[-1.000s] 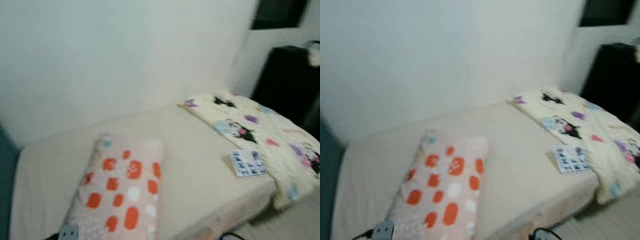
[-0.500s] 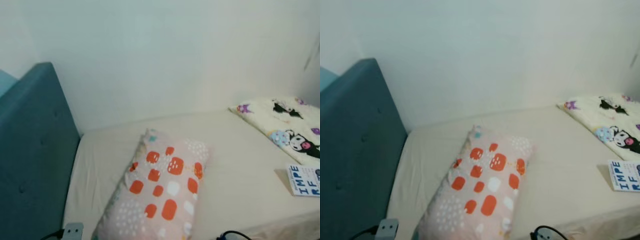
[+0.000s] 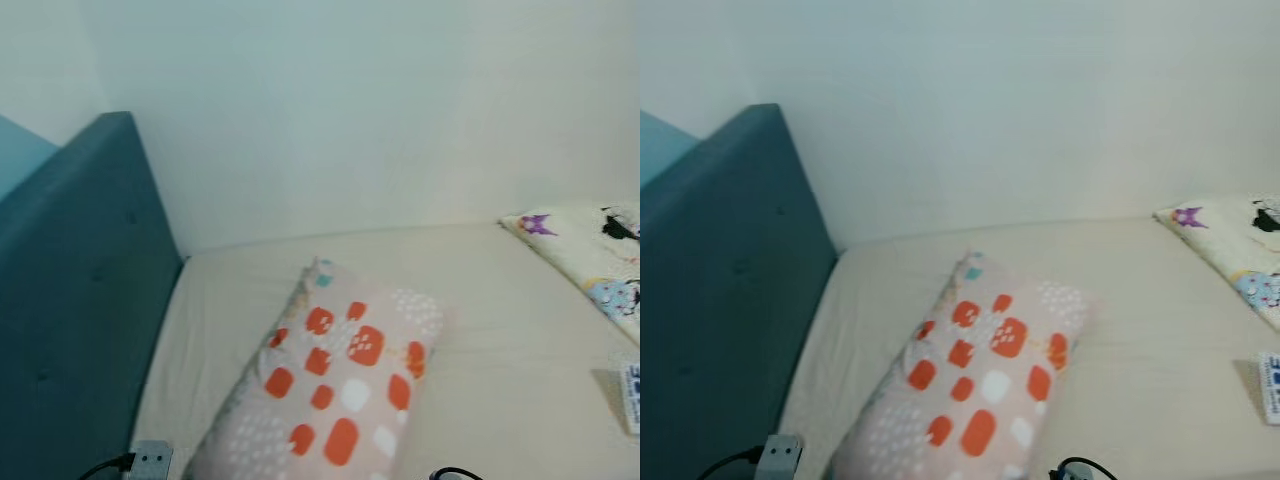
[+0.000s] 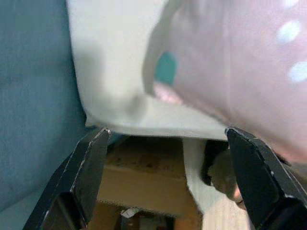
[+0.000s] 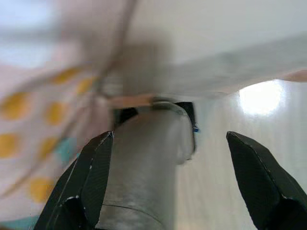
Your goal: Clean up the room
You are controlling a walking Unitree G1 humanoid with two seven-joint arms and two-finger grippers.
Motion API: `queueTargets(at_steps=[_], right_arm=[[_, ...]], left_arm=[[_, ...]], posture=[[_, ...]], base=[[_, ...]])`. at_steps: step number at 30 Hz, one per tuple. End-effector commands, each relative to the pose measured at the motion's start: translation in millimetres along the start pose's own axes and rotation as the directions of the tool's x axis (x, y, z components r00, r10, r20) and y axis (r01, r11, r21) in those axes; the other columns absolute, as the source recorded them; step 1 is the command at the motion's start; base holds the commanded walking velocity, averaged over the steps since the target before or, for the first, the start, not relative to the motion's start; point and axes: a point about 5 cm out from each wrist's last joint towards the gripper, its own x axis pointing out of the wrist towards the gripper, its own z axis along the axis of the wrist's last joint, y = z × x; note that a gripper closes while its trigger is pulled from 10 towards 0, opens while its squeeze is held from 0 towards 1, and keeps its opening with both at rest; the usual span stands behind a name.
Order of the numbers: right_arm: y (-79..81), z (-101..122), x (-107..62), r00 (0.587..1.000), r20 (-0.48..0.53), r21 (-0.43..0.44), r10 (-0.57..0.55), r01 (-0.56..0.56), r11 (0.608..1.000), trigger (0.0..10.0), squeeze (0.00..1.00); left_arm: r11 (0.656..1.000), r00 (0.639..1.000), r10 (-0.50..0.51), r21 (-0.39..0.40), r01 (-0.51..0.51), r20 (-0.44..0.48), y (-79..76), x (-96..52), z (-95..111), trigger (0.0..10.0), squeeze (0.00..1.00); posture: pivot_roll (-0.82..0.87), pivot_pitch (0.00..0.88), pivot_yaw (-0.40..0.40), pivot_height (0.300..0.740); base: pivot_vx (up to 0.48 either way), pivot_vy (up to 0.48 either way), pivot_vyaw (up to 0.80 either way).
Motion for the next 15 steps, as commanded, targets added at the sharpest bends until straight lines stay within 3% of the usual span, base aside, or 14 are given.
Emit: queueTargets(at_steps=[1, 7, 10, 11, 15], right_arm=[[3.9, -5, 0.6, 1.0, -0.021, 0.0, 0.009, -0.009, 1.0, 10.0, 0.0], [2.8, -6, 0.5, 0.999, -0.033, -0.011, -0.001, 0.001, 1.0, 10.0, 0.0], [2.4, -5, 0.5, 1.0, -0.029, -0.006, -0.005, 0.005, 1.0, 10.0, 0.0], [2.0, -4, 0.4, 1.0, -0.025, 0.0, -0.007, 0.007, 1.0, 10.0, 0.0], [1.3, -4, 0.4, 1.0, -0.024, 0.002, -0.009, 0.009, 1.0, 10.0, 0.0]], left_arm=[[1.0, 1.0, 0.01, 0.015, -0.01, 0.004, 3.4, 0.3, 3, 10.0, 0.0], [1.0, 1.0, 0.015, 0.005, -0.015, 0.007, 3.1, 0.4, 3, 10.0, 0.0], [0.999, 0.999, 0.022, -0.039, -0.021, 0.04, 3.7, 1.4, 12, 10.0, 0.0], [0.994, 0.996, 0.026, -0.107, -0.017, 0.087, 3.8, 2.9, 25, 10.0, 0.0], [0.989, 0.989, 0.002, -0.144, 0.02, 0.147, 0.9, 4.5, 44, 10.0, 0.0]], posture=[[-0.06, 0.0, 0.034, 0.74], [-0.07, 0.0, 0.033, 0.74], [-0.07, 0.0, 0.033, 0.74], [-0.07, 0.0, 0.033, 0.74], [-0.07, 0.0, 0.032, 0.74]], base=[[0.0, 0.0, 0.0], [0.0, 0.0, 0.0], [0.0, 0.0, 0.0], [0.0, 0.0, 0.0], [0.0, 0.0, 0.0]])
